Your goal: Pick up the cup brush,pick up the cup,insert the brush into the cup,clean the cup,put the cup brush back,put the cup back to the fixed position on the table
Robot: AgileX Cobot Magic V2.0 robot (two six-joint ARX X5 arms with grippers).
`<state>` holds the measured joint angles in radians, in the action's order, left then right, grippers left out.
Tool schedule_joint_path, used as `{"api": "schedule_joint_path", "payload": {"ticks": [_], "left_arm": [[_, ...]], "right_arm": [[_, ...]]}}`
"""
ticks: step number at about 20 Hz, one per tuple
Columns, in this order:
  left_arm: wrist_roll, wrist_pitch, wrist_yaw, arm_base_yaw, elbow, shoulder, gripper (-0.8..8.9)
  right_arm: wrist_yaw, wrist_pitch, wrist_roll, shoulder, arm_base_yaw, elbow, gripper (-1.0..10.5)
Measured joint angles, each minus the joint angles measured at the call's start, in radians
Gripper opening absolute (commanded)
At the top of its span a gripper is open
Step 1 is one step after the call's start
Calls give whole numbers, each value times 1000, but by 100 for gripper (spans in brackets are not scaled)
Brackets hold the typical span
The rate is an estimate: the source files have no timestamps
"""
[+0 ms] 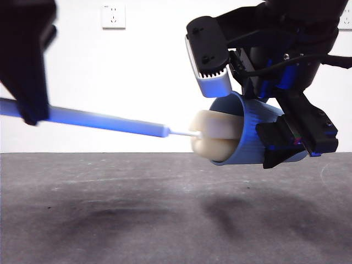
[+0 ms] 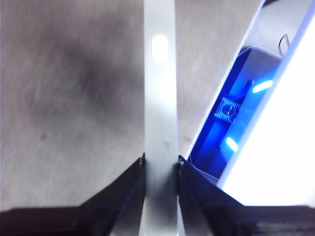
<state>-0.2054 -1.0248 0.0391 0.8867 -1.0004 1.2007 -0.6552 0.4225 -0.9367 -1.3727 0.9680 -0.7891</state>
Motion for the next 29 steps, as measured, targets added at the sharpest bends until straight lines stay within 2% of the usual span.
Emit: {"api": "schedule_joint_path", "payload": {"ticks": [7, 10, 16, 19, 25, 29], "left_arm": [[0, -41, 3, 0, 0, -72, -9], [0, 43, -63, 0, 0, -63, -9], [2, 227, -86, 1, 0, 96, -9], [15, 261, -89, 1, 0, 123, -9], [22, 196, -82, 1, 0, 113, -8], [31, 77, 8, 1, 0, 36, -8]], "right_arm": [[1, 0, 9, 0, -1, 0, -17], [1, -4, 9, 0, -1, 0, -17], [1, -24, 10, 0, 5, 0, -17], [-4, -19, 13, 0, 5, 0, -17], [2, -21, 35, 0, 7, 0, -17], [3, -26, 66, 0, -4, 0, -17]]}}
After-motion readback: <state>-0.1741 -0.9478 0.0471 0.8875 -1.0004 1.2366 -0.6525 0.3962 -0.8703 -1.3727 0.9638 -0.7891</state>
